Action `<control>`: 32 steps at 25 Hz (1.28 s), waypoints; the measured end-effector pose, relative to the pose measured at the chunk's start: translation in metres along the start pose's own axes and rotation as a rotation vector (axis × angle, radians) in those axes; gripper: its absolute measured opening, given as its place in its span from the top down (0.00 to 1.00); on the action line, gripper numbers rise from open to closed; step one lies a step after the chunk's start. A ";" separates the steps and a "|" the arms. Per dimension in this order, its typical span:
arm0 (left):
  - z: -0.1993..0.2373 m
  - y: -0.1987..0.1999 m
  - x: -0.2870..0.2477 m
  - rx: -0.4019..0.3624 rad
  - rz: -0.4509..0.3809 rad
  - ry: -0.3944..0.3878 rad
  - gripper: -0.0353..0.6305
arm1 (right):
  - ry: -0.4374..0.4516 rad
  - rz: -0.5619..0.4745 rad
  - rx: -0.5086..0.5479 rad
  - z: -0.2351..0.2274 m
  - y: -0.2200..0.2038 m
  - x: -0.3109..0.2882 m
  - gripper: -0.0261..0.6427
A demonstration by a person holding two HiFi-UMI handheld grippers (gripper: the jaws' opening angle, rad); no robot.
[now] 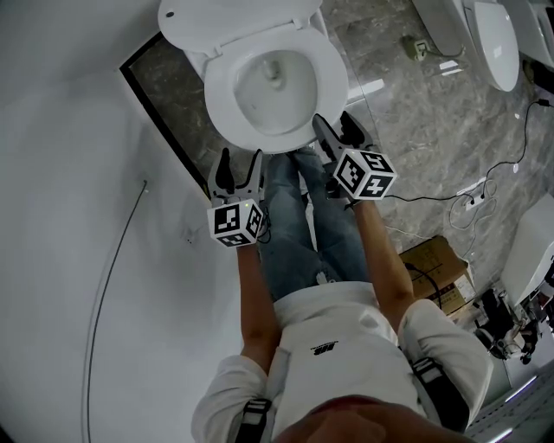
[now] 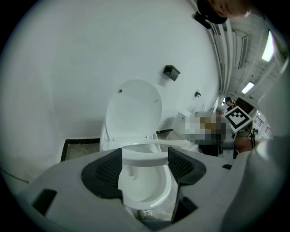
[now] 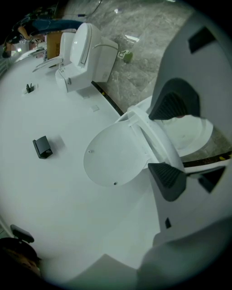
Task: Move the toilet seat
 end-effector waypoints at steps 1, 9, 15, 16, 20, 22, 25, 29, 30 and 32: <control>-0.003 0.001 0.001 -0.043 0.008 -0.007 0.46 | 0.000 -0.003 -0.004 0.001 0.001 0.000 0.50; -0.017 0.008 -0.001 -0.291 0.030 -0.032 0.46 | -0.003 -0.020 -0.025 0.008 0.010 -0.003 0.50; -0.026 0.012 -0.007 -0.389 0.057 -0.051 0.46 | -0.005 -0.047 -0.052 0.011 0.023 -0.003 0.50; -0.027 0.014 -0.008 -0.387 0.056 -0.051 0.46 | -0.005 -0.048 -0.054 0.011 0.024 -0.002 0.50; -0.029 0.019 -0.013 -0.389 0.058 -0.080 0.49 | -0.006 -0.055 -0.063 0.011 0.025 -0.003 0.50; -0.029 0.023 -0.014 -0.389 0.053 -0.085 0.50 | -0.004 -0.067 -0.076 0.012 0.028 -0.003 0.50; -0.029 0.028 -0.015 -0.381 0.051 -0.086 0.50 | -0.001 -0.089 -0.108 0.013 0.032 -0.003 0.50; -0.029 0.033 -0.016 -0.369 0.053 -0.078 0.50 | -0.015 -0.105 -0.109 0.014 0.037 -0.001 0.50; -0.029 0.034 -0.016 -0.365 0.052 -0.076 0.50 | -0.020 -0.108 -0.096 0.015 0.038 0.000 0.50; -0.028 0.035 -0.017 -0.358 0.050 -0.074 0.50 | -0.019 -0.110 -0.066 0.018 0.040 0.001 0.50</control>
Point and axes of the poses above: the fingertips, and each gripper's own axes: x backward along the fingers, z to its left, y out of its top, the point moved 2 cm from there along x, backward along the fingers, and after that the axes turned 3 degrees about y, right-handed, at the moved point
